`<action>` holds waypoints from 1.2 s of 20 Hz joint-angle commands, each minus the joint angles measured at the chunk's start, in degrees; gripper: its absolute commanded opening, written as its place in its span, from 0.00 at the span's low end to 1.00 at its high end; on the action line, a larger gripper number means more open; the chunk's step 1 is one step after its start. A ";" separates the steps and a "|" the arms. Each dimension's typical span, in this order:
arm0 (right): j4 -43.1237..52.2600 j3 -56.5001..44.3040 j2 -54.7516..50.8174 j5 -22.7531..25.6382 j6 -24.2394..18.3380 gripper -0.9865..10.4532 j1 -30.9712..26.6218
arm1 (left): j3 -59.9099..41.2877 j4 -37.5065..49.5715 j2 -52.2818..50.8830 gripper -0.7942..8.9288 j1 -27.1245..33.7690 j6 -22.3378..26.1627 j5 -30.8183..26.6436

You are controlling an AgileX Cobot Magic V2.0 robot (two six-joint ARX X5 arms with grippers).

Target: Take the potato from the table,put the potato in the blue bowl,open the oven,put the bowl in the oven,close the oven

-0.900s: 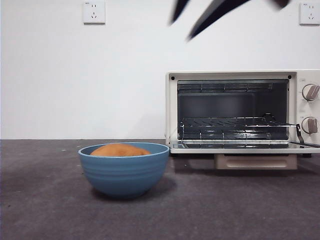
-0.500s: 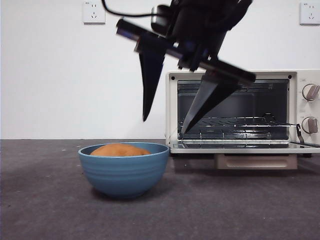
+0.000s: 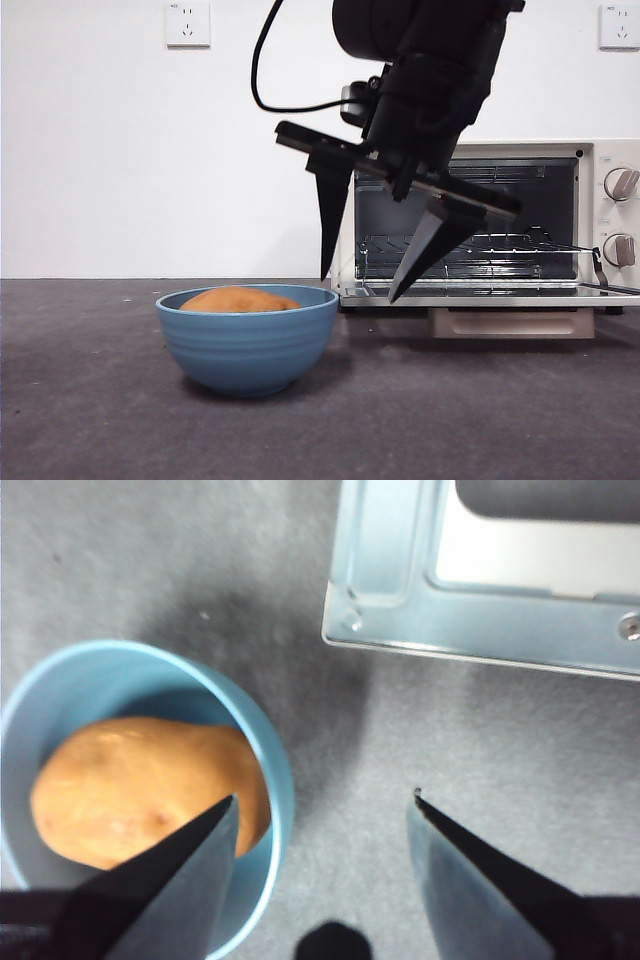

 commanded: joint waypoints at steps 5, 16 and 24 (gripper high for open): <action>0.85 -0.31 4.44 -0.57 -0.68 0.28 0.46 | -0.28 0.31 -0.26 0.08 0.07 -0.28 -0.39; -6.93 7.17 5.25 0.02 -1.84 0.08 0.61 | -0.28 0.31 -0.26 0.08 0.07 -0.22 -0.42; -19.06 18.18 5.25 6.49 -3.82 0.08 -8.13 | -0.28 0.31 -0.26 0.08 0.07 -0.24 -0.39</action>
